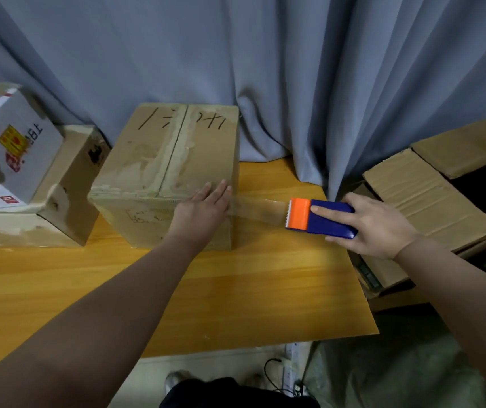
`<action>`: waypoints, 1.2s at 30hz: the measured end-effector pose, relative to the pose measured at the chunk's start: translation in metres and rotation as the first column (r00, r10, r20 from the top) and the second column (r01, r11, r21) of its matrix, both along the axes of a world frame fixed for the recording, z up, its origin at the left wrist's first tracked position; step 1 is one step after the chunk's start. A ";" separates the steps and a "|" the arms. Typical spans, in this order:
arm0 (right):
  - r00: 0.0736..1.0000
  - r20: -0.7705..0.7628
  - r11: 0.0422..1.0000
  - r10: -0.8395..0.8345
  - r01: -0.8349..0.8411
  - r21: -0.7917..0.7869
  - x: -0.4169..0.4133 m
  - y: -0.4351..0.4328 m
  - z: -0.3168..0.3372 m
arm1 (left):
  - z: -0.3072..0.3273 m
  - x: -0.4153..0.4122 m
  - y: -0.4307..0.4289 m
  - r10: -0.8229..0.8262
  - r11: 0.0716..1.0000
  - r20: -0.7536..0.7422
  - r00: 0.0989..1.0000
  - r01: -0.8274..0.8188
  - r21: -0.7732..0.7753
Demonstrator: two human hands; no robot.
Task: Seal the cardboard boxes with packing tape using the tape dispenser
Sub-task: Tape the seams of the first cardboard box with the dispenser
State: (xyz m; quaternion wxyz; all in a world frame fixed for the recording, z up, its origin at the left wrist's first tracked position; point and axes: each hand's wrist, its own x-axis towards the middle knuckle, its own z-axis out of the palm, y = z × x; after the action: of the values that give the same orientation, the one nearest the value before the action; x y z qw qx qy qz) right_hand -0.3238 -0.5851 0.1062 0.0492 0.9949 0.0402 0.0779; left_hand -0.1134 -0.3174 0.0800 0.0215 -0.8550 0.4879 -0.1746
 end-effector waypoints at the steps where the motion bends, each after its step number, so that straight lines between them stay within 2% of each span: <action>1: 0.998 -0.061 1.000 -0.020 0.019 -0.012 0.005 0.001 0.005 | -0.003 0.003 0.001 -0.006 1.000 0.022 1.000 0.006 -0.013; 4: 0.926 -0.339 0.985 -0.169 0.166 -0.039 0.029 0.013 0.025 | -0.007 0.005 0.001 -0.036 0.998 0.064 0.997 0.039 -0.043; 7: 0.855 -0.463 0.969 -0.233 0.245 -0.036 0.059 0.036 0.041 | -0.009 0.004 -0.002 -0.018 0.995 0.100 0.995 0.028 -0.098; 11: 0.739 -0.641 0.959 -0.207 0.282 0.015 0.094 0.071 0.037 | -0.014 0.006 -0.002 -0.047 0.983 0.104 0.993 0.065 -0.172; 15: 0.681 -0.702 0.915 -0.211 0.390 0.103 0.121 0.093 0.019 | -0.013 0.008 -0.002 -0.058 0.988 0.132 0.990 0.076 -0.133; 19: 0.611 -0.744 0.931 -0.270 0.364 -0.038 0.119 0.097 -0.003 | -0.018 0.011 0.000 -0.039 0.996 0.152 0.988 0.050 -0.074; 21: 0.620 -0.726 0.911 -0.298 0.413 -0.021 0.100 0.081 -0.024 | -0.017 0.012 -0.001 -0.044 0.995 0.176 0.983 0.060 -0.085; 22: 0.639 -0.706 0.862 -0.306 0.500 0.078 0.089 0.068 -0.035 | -0.015 0.012 -0.002 -0.046 0.994 0.194 0.980 0.063 -0.086; 23: 0.653 -0.689 0.753 -0.316 0.614 0.237 0.078 0.057 -0.043 | -0.015 0.012 -0.003 -0.046 0.994 0.207 0.977 0.065 -0.087; 24: 0.661 -0.674 0.575 -0.330 0.707 0.411 0.067 0.047 -0.049 | -0.015 0.012 -0.004 -0.049 0.993 0.213 0.976 0.069 -0.091; 26: 0.666 -0.669 0.186 -0.329 0.740 0.646 0.051 0.038 -0.058 | -0.015 0.012 -0.003 -0.056 0.991 0.209 0.976 0.079 -0.108; 27: 0.664 -0.680 0.049 -0.313 0.726 0.686 0.047 0.038 -0.065 | -0.016 0.012 -0.003 -0.055 0.990 0.203 0.978 0.080 -0.116; 28: 0.666 -0.683 -0.048 -0.300 0.705 0.708 0.045 0.039 -0.074 | -0.016 0.012 -0.004 -0.052 0.989 0.197 0.979 0.077 -0.123; 32: 0.696 -0.631 -0.312 -0.344 0.549 0.776 0.054 0.053 -0.111 | -0.016 0.011 -0.005 -0.030 0.987 0.167 0.986 0.056 -0.154; 36: 0.704 -0.625 -0.463 -0.337 0.454 0.761 0.067 0.065 -0.136 | -0.017 0.008 -0.005 0.004 0.994 0.142 0.990 0.012 -0.112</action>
State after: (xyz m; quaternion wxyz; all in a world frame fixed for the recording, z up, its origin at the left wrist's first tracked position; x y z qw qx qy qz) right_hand -0.2567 -0.5202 -0.0296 -0.7071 0.5703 -0.4178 0.0141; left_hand -0.1050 -0.3227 0.0628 0.0075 -0.8392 0.4764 -0.2622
